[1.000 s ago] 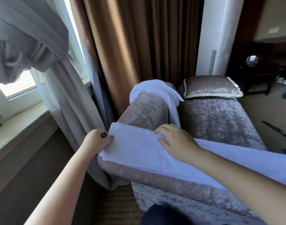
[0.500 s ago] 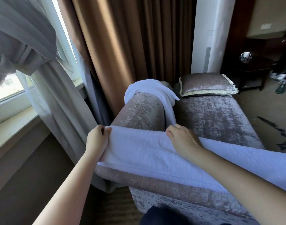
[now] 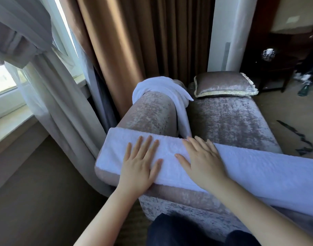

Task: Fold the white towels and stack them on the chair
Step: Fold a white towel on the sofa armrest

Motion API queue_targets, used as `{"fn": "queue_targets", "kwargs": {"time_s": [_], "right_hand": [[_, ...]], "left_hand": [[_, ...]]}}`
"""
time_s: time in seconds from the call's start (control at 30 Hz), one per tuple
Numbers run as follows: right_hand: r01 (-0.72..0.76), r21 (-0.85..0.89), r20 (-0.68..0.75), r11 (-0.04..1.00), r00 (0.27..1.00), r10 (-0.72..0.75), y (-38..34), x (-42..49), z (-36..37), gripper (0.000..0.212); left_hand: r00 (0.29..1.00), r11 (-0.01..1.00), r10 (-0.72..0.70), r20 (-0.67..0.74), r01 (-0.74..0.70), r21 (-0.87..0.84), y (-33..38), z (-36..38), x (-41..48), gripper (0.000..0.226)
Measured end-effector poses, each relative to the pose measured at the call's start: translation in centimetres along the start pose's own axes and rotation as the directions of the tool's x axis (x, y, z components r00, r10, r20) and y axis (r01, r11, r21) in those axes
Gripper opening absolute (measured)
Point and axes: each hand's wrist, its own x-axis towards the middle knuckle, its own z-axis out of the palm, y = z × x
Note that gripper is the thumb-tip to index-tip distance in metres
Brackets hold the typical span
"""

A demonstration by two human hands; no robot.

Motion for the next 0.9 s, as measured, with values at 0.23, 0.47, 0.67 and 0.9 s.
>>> {"fn": "queue_targets", "kwargs": {"time_s": [0.23,0.47,0.67,0.9], "right_hand": [[0.074,0.008,0.002,0.997,0.997,-0.074,2.0,-2.2,-1.3,0.057],[-0.225,0.081,0.060,0.971,0.973,0.221,16.5,-8.8,-6.2,0.046],[-0.389,0.069,0.027,0.919,0.921,0.388,24.5,-15.6,-7.7,0.061],[-0.324,-0.061,-0.093,0.944,0.944,0.318,25.1,-17.2,-7.0,0.053]], "left_hand": [[0.996,0.999,-0.049,0.069,0.049,-0.001,0.0,-0.4,-0.3,0.060],[0.976,0.973,0.215,0.046,-0.210,-0.095,11.3,0.1,2.9,0.053],[0.921,0.906,0.389,0.022,-0.378,-0.189,23.8,2.8,7.2,0.047],[0.873,0.874,0.476,0.109,-0.456,-0.167,31.1,4.3,8.4,0.050]]}}
